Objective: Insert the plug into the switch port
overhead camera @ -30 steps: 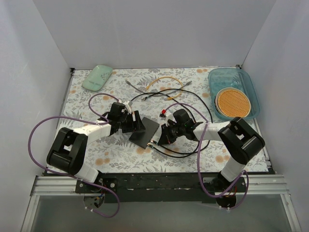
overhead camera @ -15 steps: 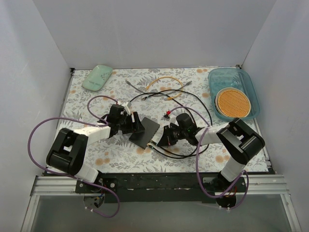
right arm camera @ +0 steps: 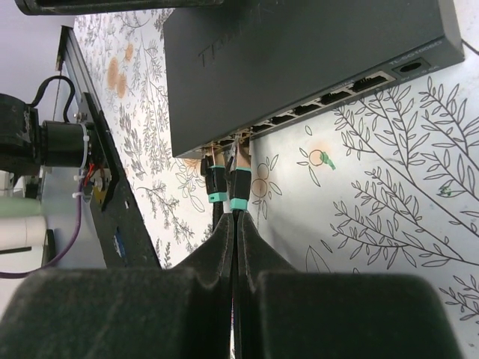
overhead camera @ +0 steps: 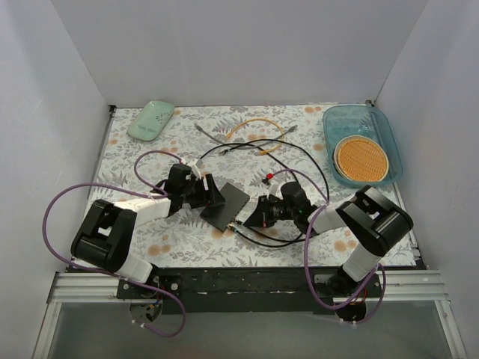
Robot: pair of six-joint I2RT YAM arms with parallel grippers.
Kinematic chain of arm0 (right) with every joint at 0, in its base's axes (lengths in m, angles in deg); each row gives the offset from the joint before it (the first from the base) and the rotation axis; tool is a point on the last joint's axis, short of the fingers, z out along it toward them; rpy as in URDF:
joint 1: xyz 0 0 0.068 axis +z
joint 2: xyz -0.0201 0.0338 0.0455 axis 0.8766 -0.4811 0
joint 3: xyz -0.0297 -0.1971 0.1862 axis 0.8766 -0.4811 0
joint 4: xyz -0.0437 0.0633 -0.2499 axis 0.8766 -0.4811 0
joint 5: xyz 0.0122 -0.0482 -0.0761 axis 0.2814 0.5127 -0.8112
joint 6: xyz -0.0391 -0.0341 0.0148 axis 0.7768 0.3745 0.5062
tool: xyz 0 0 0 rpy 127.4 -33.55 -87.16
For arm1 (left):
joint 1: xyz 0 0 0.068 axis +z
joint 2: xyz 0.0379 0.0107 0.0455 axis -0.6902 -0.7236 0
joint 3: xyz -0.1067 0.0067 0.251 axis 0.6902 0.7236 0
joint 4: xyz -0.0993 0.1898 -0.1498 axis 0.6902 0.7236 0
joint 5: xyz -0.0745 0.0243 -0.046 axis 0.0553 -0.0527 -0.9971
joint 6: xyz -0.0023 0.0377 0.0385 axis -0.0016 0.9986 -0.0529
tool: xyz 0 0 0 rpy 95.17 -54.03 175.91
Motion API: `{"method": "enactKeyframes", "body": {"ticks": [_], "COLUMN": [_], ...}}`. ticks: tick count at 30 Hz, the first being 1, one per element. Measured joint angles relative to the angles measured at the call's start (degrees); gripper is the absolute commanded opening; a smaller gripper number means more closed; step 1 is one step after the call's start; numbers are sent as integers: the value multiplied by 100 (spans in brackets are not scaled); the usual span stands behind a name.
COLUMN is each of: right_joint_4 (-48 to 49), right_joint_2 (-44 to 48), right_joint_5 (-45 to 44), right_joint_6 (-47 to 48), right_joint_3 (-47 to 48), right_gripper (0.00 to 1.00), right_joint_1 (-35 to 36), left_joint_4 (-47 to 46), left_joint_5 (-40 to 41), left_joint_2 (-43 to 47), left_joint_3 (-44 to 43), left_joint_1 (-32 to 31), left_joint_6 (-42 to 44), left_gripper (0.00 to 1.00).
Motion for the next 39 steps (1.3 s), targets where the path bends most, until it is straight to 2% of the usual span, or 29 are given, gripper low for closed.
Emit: {"method": "enactKeyframes", "body": {"ticks": [19, 20, 21, 23, 24, 27, 35, 39], "right_joint_4": [199, 157, 96, -90, -197, -627, -1897, -2352], "right_joint_2": [146, 114, 92, 85, 94, 260, 1290, 1480], "right_joint_5": [-216, -197, -190, -219, -254, -455, -1412, -1915], "right_joint_6": [-20, 24, 83, 225, 330, 645, 1580, 2035], "right_joint_3": [-146, -127, -116, -70, -39, 4, 72, 184], "right_gripper": [1, 4, 17, 32, 43, 53, 56, 56], "right_joint_1": [-2, -4, -4, -4, -4, -2, 85, 439], "left_joint_4": [-17, -17, -15, -2, 13, 59, 111, 109], "left_joint_5": [4, 4, 7, 4, 2, 2, 2, -2], "left_joint_2": [11, 11, 11, 11, 11, 11, 11, 13], "left_joint_3": [24, 24, 24, 22, 15, -2, -22, -24], "left_joint_1": [4, 4, 4, 2, 2, -13, -33, -33], "left_joint_6": [-61, -61, -61, -61, -63, -68, -79, -85], "left_gripper": [64, 64, 64, 65, 65, 65, 67, 68]}}
